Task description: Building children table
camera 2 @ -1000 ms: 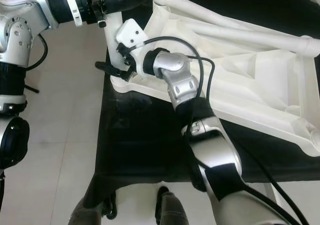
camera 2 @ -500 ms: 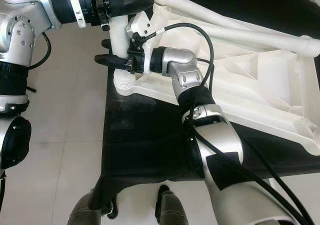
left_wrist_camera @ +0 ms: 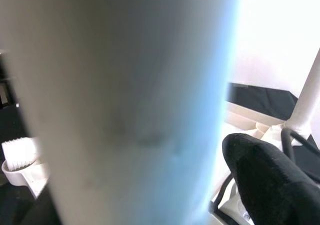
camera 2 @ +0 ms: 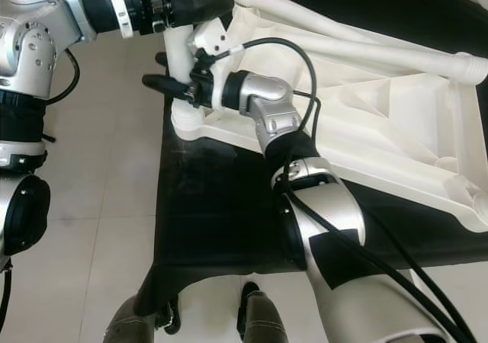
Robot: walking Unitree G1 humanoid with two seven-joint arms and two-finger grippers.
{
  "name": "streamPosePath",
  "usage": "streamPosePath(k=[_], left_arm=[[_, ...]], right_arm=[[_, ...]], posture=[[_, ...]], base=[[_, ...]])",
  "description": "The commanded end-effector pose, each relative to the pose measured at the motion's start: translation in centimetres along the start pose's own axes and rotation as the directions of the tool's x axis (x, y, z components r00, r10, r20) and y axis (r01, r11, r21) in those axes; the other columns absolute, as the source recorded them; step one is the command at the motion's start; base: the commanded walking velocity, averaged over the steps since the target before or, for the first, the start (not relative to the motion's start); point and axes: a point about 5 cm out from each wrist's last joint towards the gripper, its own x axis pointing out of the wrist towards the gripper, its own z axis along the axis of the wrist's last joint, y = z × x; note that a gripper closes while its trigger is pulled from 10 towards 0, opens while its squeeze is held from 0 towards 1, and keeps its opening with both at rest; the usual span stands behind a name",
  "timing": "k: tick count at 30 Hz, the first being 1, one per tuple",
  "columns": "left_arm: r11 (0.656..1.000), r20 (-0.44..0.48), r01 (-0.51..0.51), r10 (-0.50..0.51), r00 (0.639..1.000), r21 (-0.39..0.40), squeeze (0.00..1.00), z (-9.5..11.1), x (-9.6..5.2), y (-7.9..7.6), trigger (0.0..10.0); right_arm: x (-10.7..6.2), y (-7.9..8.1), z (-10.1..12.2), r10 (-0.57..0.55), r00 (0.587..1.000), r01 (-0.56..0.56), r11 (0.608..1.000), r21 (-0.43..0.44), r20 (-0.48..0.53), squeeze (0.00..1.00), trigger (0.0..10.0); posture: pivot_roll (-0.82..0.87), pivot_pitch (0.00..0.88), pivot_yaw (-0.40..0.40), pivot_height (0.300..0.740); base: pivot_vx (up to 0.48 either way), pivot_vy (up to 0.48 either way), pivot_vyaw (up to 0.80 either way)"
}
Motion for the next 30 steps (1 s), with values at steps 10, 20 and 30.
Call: streamPosePath(k=[10,20,30], left_arm=[[1.0,-0.009,0.026,-0.026,1.0,-0.001,0.0,0.3,1.3,-0.4,10.0],[1.0,-0.023,-0.008,0.008,1.0,0.007,0.0,0.3,1.2,0.1,0.0],[1.0,-0.005,-0.006,0.006,1.0,0.007,0.0,0.5,1.2,0.2,0.0]], right_arm=[[1.9,5.0,-4.3,-0.605,0.781,0.617,0.785,0.046,-0.157,0.0,0.0],[2.4,4.6,-3.3,-0.626,0.766,0.634,0.773,0.014,-0.143,0.0,0.0],[2.2,4.4,-1.8,-0.575,0.809,0.578,0.816,-0.018,-0.12,0.0,10.0]], posture=[[-0.05,0.284,-0.039,0.74],[-0.04,0.267,-0.037,0.74],[-0.06,0.272,-0.044,0.74]], base=[[0.0,0.0,0.0],[0.0,0.0,0.0],[0.0,0.0,0.0]])
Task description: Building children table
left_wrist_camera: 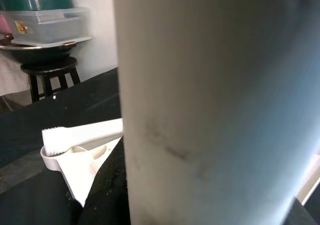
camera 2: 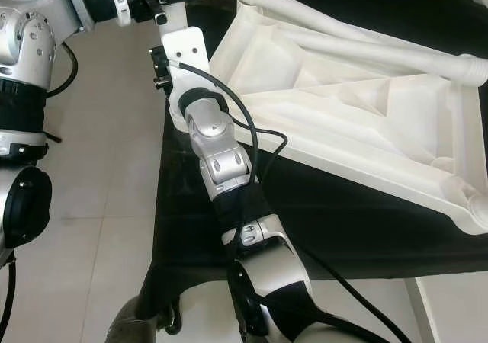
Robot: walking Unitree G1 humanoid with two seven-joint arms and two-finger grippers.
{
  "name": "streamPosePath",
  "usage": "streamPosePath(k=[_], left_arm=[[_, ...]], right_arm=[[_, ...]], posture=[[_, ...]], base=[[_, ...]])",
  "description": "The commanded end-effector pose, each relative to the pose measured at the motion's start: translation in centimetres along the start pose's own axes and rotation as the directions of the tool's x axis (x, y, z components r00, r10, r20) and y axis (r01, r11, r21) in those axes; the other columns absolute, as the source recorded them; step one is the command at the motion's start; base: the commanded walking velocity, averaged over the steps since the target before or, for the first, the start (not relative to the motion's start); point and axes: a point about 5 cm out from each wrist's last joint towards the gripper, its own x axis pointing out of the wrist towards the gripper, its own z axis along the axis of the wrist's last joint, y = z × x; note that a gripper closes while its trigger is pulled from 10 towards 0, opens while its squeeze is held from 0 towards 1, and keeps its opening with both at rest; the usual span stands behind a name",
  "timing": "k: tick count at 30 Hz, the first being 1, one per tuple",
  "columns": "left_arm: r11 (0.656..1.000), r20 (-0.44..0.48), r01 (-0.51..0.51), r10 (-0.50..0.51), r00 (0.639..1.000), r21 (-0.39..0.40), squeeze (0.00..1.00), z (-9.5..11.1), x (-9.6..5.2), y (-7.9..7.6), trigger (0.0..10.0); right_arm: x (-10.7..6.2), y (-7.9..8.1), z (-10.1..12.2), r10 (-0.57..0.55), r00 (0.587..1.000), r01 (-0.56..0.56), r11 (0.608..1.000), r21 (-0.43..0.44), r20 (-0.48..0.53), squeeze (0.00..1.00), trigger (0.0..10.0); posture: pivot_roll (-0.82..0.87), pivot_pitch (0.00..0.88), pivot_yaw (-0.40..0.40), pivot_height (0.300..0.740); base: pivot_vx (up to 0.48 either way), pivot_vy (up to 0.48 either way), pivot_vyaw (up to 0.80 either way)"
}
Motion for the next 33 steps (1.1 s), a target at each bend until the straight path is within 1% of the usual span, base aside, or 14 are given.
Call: streamPosePath(k=[1,5,6,7,9,10,12,15,17,18,23,24,25,33], left_arm=[[0.995,0.011,0.104,-0.104,0.995,0.011,0.0,0.5,1.4,-1.4,0.0],[0.995,0.011,0.104,-0.104,0.994,0.012,0.0,0.5,1.4,-1.4,0.0],[0.995,0.012,0.104,-0.104,0.994,0.013,0.0,0.5,1.3,-1.4,0.0],[0.995,0.012,0.104,-0.104,0.994,0.013,0.0,0.5,1.3,-1.4,0.0],[0.994,0.013,0.104,-0.104,0.994,0.015,0.0,0.5,1.2,-1.4,0.0],[0.994,0.013,0.104,-0.104,0.994,0.015,0.0,0.5,1.2,-1.4,0.0],[0.994,0.011,0.107,-0.107,0.994,0.018,0.0,0.5,1.2,-1.4,0.0],[0.994,0.01,0.109,-0.109,0.994,0.019,0.0,0.5,1.2,-1.4,0.0],[0.993,0.012,0.114,-0.114,0.993,0.018,0.0,0.5,1.3,-1.5,0.0],[0.993,0.013,0.116,-0.117,0.993,0.018,0.0,0.6,1.3,-1.6,0.0],[0.993,0.015,0.119,-0.12,0.993,0.018,0.0,0.6,1.4,-1.7,0.0],[0.992,0.015,0.121,-0.122,0.992,0.018,0.0,0.6,1.4,-1.7,0.0],[0.992,0.013,0.124,-0.125,0.992,0.019,0.0,0.5,1.4,-1.8,0.0],[0.992,0.012,0.126,-0.126,0.992,0.02,0.0,0.5,1.3,-1.8,0.0]], right_arm=[[0.7,-0.3,-0.4,0.135,0.99,-0.137,0.989,-0.054,-0.039,0.0,10.0],[0.9,-0.3,0.0,0.162,0.987,-0.163,0.985,-0.056,-0.022,0.0,10.0],[1.1,-0.2,0.6,0.295,0.956,-0.294,0.954,-0.056,0.009,1.0,10.0],[1.1,-0.2,0.6,0.295,0.956,-0.294,0.954,-0.056,0.009,1.0,10.0],[0.7,0.4,2.0,0.638,0.765,-0.634,0.77,-0.076,0.085,1.0,10.0],[0.7,0.4,2.0,0.638,0.765,-0.634,0.77,-0.076,0.085,1.0,10.0],[0.4,0.4,2.8,0.791,0.606,-0.783,0.612,-0.108,0.085,1.0,10.0],[0.4,0.4,3.1,0.813,0.575,-0.807,0.582,-0.103,0.088,1.0,10.0],[0.1,1.0,2.9,0.88,0.471,-0.874,0.476,-0.099,0.063,0.0,10.0],[0.0,1.2,2.7,0.901,0.431,-0.896,0.434,-0.091,0.052,0.0,10.0],[0.1,1.6,2.7,0.915,0.402,-0.91,0.404,-0.087,0.042,0.0,10.0],[0.1,1.7,2.6,0.925,0.378,-0.921,0.379,-0.084,0.033,0.0,0.0],[-0.1,1.9,2.6,0.946,0.324,-0.943,0.325,-0.074,0.032,0.0,0.0],[-0.1,1.6,2.6,0.954,0.294,-0.953,0.297,-0.061,0.059,0.0,0.0]], posture=[[-0.07,0.269,-0.053,0.74],[-0.07,0.269,-0.053,0.74],[-0.08,0.266,-0.057,0.74],[-0.08,0.266,-0.057,0.74],[-0.08,0.264,-0.053,0.74],[-0.08,0.264,-0.053,0.74],[-0.07,0.26,-0.048,0.74],[-0.07,0.262,-0.048,0.74],[-0.06,0.262,-0.049,0.74],[-0.06,0.262,-0.049,0.74],[-0.06,0.26,-0.049,0.74],[-0.06,0.26,-0.049,0.74],[-0.06,0.258,-0.049,0.74],[-0.06,0.259,-0.049,0.74]], base=[[0.0,0.0,0.0],[0.0,0.0,0.0],[0.0,0.0,0.0],[0.0,0.0,0.0],[0.0,0.0,0.0],[0.0,0.0,0.0],[0.0,0.0,0.0],[0.0,0.0,0.0],[0.0,0.0,0.0],[0.0,0.0,0.0],[0.0,0.0,0.0],[0.0,0.0,0.0],[0.0,0.0,0.0],[0.0,0.0,0.0]])
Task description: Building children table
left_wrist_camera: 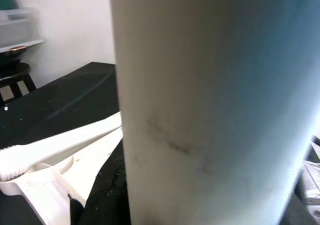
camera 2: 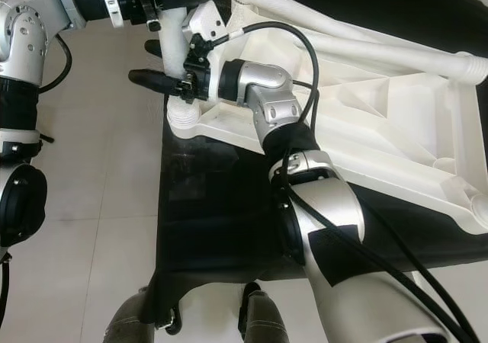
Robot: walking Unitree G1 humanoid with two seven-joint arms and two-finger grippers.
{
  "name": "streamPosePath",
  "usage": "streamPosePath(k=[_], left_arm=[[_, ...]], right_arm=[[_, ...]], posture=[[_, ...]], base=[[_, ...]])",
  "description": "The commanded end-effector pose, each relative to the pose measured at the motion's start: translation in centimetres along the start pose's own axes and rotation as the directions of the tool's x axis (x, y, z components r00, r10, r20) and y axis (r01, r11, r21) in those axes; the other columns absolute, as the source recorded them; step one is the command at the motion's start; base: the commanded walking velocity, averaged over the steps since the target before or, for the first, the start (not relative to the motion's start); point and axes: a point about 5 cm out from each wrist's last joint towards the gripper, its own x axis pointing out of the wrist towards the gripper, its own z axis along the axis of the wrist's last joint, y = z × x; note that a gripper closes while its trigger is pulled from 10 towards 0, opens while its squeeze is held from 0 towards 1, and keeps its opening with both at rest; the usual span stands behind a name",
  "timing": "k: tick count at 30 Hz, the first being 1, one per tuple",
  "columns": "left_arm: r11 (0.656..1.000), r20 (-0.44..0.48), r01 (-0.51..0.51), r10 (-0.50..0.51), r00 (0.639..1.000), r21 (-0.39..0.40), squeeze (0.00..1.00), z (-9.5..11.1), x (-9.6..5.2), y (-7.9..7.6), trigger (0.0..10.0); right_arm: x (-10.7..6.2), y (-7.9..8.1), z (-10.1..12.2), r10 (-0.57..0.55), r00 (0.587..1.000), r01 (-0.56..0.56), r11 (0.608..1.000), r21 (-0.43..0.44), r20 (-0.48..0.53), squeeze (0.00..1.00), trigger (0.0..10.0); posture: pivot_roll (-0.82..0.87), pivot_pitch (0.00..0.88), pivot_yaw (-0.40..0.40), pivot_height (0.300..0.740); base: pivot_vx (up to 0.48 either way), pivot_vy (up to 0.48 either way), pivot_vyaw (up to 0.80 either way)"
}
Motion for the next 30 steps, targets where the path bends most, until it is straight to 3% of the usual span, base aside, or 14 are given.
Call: streamPosePath(k=[1,7,8,9,10,12,20,21,22,23,24,25,26,30], left_arm=[[0.999,0.024,0.042,-0.042,0.999,-0.01,0.0,-0.1,1.8,-1.2,0.0],[0.999,0.024,0.046,-0.046,0.999,-0.008,0.0,-0.1,1.8,-1.3,0.0],[1.0,0.024,0.025,-0.025,0.999,-0.003,0.66,-0.1,1.8,-1.2,10.0],[1.0,0.026,0.009,-0.009,1.0,-0.005,1.0,-0.1,1.8,-1.0,10.0],[1.0,0.026,0.009,-0.009,1.0,-0.005,1.0,-0.1,1.8,-1.0,10.0],[0.999,0.034,-0.027,0.027,0.999,-0.02,1.0,0.0,1.8,-0.6,10.0],[0.999,0.04,-0.037,0.038,0.999,-0.017,1.0,0.2,1.8,-0.4,10.0],[0.999,0.049,-0.037,0.037,0.998,-0.014,0.0,0.3,1.7,-0.4,10.0],[0.999,0.056,-0.035,0.036,0.998,-0.013,0.0,0.4,1.7,-0.4,10.0],[0.999,0.056,-0.035,0.036,0.998,-0.013,0.0,0.4,1.7,-0.4,10.0],[0.999,0.057,-0.037,0.038,0.998,-0.01,0.0,0.4,1.6,-0.3,10.0],[0.999,0.057,-0.037,0.038,0.998,-0.01,0.0,0.4,1.6,-0.3,10.0],[0.999,0.053,-0.039,0.04,0.998,-0.007,0.0,0.4,1.6,-0.2,10.0],[0.999,0.045,-0.043,0.043,0.998,-0.01,0.0,0.2,1.7,-0.2,10.0]], right_arm=[[4.2,4.1,0.1,0.374,0.928,-0.374,0.927,-0.029,-0.011,0.0,0.0],[3.9,3.9,-0.2,0.349,0.937,-0.349,0.937,-0.028,-0.002,0.0,0.0],[3.8,3.7,-0.3,0.315,0.949,-0.315,0.948,-0.036,-0.002,0.0,0.0],[3.6,3.4,-0.5,0.265,0.964,-0.265,0.963,-0.043,-0.001,0.0,0.0],[3.6,3.4,-0.5,0.265,0.964,-0.265,0.963,-0.043,-0.001,0.0,0.0],[2.9,2.3,-1.0,0.107,0.994,-0.107,0.993,-0.04,-0.022,0.0,0.0],[2.0,1.0,-1.4,-0.113,0.993,0.113,0.994,-0.006,-0.016,0.0,0.0],[2.0,0.0,-2.5,-0.465,0.883,0.468,0.882,0.048,-0.073,0.0,0.0],[1.6,-0.6,-3.4,-0.679,0.721,0.69,0.722,0.053,-0.138,0.0,0.0],[1.6,-0.6,-3.4,-0.679,0.721,0.69,0.722,0.053,-0.138,0.0,0.0],[1.3,0.4,-4.4,-0.786,0.601,0.792,0.61,-0.019,-0.145,0.0,0.0],[1.3,0.4,-4.4,-0.786,0.601,0.792,0.61,-0.019,-0.145,0.0,0.0],[1.6,1.8,-5.1,-0.814,0.562,0.82,0.571,-0.027,-0.149,0.0,0.0],[2.3,2.8,-5.1,-0.786,0.605,0.79,0.613,-0.031,-0.13,0.0,0.0]], posture=[[-0.06,0.261,-0.049,0.74],[-0.06,0.262,-0.048,0.74],[-0.07,0.265,-0.046,0.74],[-0.07,0.267,-0.046,0.74],[-0.07,0.267,-0.046,0.74],[-0.07,0.268,-0.045,0.74],[-0.08,0.272,-0.049,0.74],[-0.08,0.277,-0.058,0.74],[-0.08,0.277,-0.058,0.74],[-0.08,0.277,-0.058,0.74],[-0.08,0.271,-0.054,0.74],[-0.08,0.271,-0.054,0.74],[-0.08,0.281,-0.052,0.74],[-0.08,0.259,-0.053,0.74]], base=[[0.0,0.0,0.0],[0.0,0.0,0.0],[0.0,0.0,0.0],[0.0,0.0,0.0],[0.0,0.0,0.0],[0.0,0.0,0.0],[0.0,0.0,0.0],[0.0,0.0,0.0],[0.0,0.0,0.0],[0.0,0.0,0.0],[0.0,0.0,0.0],[0.0,0.0,0.0],[0.0,0.0,0.0],[0.0,0.0,0.0]])
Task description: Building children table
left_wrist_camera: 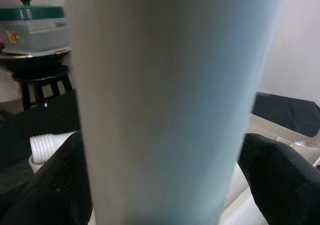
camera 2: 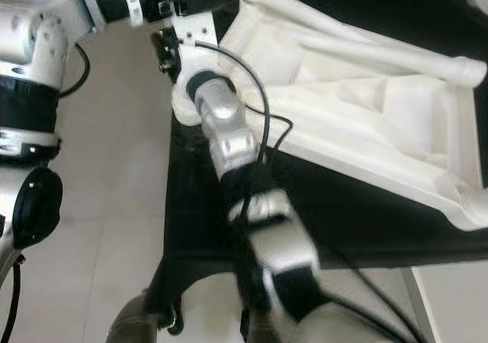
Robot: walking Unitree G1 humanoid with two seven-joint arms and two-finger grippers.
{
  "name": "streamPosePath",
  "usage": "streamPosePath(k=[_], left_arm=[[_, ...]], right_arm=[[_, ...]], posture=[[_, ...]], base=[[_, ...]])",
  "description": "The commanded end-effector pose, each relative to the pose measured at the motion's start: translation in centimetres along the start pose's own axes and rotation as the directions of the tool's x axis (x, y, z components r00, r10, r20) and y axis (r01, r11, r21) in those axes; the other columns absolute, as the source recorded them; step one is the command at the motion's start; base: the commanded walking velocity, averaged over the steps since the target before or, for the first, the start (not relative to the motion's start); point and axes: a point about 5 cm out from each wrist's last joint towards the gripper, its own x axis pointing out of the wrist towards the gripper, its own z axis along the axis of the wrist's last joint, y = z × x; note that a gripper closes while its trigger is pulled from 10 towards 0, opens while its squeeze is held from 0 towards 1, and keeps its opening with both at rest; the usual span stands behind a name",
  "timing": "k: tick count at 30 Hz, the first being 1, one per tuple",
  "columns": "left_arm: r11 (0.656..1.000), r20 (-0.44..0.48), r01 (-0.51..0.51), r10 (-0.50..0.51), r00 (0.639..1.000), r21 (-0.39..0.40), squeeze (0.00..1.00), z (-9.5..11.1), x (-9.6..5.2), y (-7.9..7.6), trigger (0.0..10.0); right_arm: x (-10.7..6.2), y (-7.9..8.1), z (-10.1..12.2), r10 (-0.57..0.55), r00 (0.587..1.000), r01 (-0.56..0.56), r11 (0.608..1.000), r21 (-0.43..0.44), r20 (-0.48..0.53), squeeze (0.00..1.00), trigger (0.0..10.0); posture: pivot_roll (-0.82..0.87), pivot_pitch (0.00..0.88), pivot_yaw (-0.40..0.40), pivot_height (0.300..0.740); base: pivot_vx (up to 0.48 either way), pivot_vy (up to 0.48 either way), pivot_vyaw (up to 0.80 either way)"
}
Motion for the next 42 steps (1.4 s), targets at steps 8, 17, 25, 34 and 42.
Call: streamPosePath(k=[8,17,25,34,42], left_arm=[[0.999,0.013,0.03,-0.03,0.999,0.034,0.0,0.7,0.4,-0.4,10.0],[0.999,0.004,0.022,-0.022,1.0,0.041,0.0,0.7,0.0,-0.2,0.0],[0.999,0.012,0.025,-0.025,1.0,0.039,0.0,0.7,0.1,-0.3,0.0],[0.999,0.014,0.016,-0.017,1.0,0.042,0.0,0.8,0.0,-0.1,0.0],[0.999,0.014,0.02,-0.021,1.0,0.044,0.0,0.9,0.2,-0.3,0.0]], right_arm=[[-0.2,0.2,-2.6,-0.028,0.99,0.024,0.999,-0.034,-0.136,0.0,0.0],[-0.7,0.8,-2.1,-0.037,0.988,0.033,0.999,-0.033,-0.147,0.0,0.0],[-0.5,0.6,-1.6,-0.016,0.99,0.012,0.999,-0.031,-0.142,0.0,0.0],[0.6,0.5,1.8,0.4,0.916,-0.399,0.916,-0.035,0.035,1.0,10.0],[0.4,-0.9,2.5,0.741,0.672,-0.736,0.666,-0.121,-0.007,1.0,10.0]], posture=[[-0.08,0.256,-0.058,0.74],[-0.07,0.249,-0.06,0.74],[-0.08,0.242,-0.064,0.74],[-0.07,0.239,-0.056,0.74],[-0.06,0.237,-0.061,0.74]], base=[[0.0,0.0,0.0],[0.0,0.0,0.0],[0.0,0.0,0.0],[0.0,0.0,0.0],[0.0,0.0,0.0]])
